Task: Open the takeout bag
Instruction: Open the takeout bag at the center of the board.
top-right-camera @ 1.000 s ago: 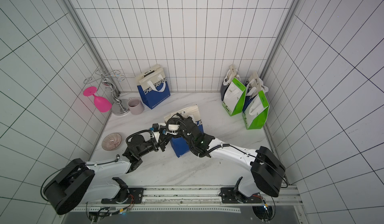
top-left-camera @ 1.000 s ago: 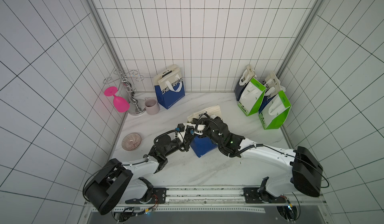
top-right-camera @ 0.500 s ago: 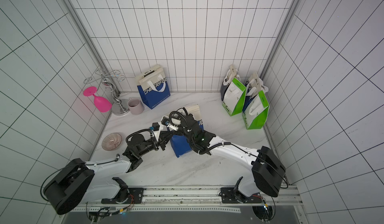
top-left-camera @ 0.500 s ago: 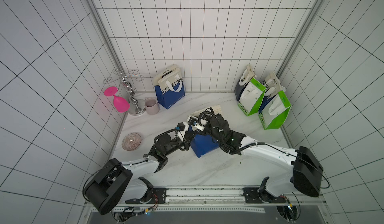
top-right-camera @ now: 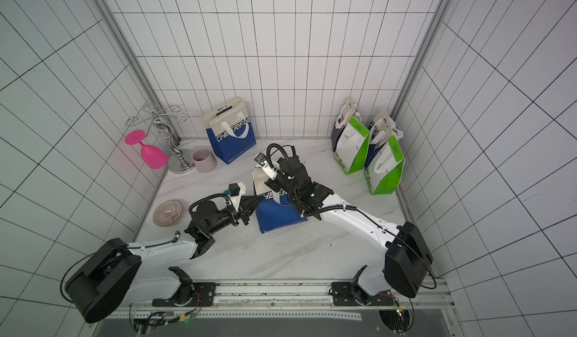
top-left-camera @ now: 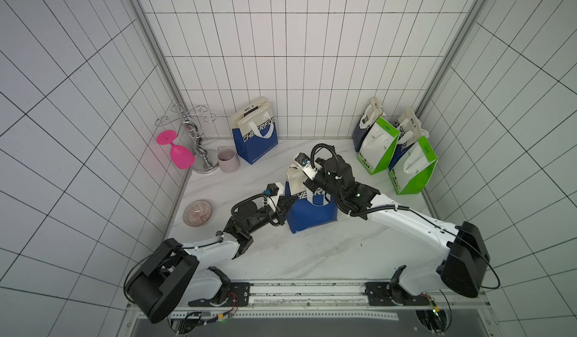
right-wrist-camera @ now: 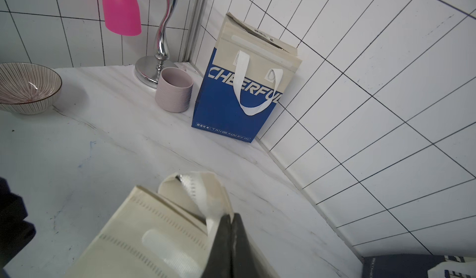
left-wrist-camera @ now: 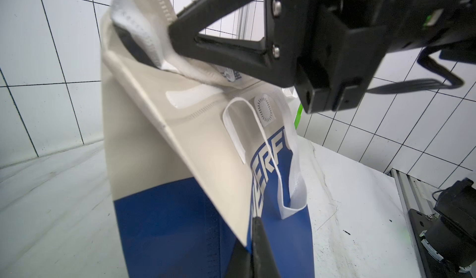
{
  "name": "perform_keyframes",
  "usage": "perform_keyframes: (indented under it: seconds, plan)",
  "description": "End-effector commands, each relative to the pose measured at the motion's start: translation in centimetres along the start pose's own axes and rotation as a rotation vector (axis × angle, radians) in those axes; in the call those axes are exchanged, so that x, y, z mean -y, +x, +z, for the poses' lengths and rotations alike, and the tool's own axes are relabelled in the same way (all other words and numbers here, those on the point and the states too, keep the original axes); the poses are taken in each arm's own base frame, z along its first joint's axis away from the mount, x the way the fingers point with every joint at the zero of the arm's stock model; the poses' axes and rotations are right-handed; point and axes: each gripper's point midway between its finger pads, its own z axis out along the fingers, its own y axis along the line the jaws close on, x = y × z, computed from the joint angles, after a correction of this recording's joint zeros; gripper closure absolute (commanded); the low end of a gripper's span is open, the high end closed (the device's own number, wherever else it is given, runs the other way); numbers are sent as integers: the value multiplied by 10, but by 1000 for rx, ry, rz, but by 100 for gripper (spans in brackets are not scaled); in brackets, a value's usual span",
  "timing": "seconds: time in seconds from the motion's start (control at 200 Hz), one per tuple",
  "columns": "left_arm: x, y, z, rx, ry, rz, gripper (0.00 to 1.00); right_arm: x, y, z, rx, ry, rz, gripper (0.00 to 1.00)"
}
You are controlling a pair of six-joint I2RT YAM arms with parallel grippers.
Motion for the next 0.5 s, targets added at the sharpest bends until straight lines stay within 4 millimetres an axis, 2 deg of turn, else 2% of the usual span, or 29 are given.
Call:
perform_keyframes:
  seconds: [0.0,0.125,0.495]
  plan:
    - [21,-1,-2,2,93,32,100,79,-81,-32,177,214,104,100]
    - [20,-1,-2,3,89,34,100,78,-79,-30,150,196,75,100]
    - [18,-1,-1,-5,80,35,100,55,-71,-24,50,45,-114,100]
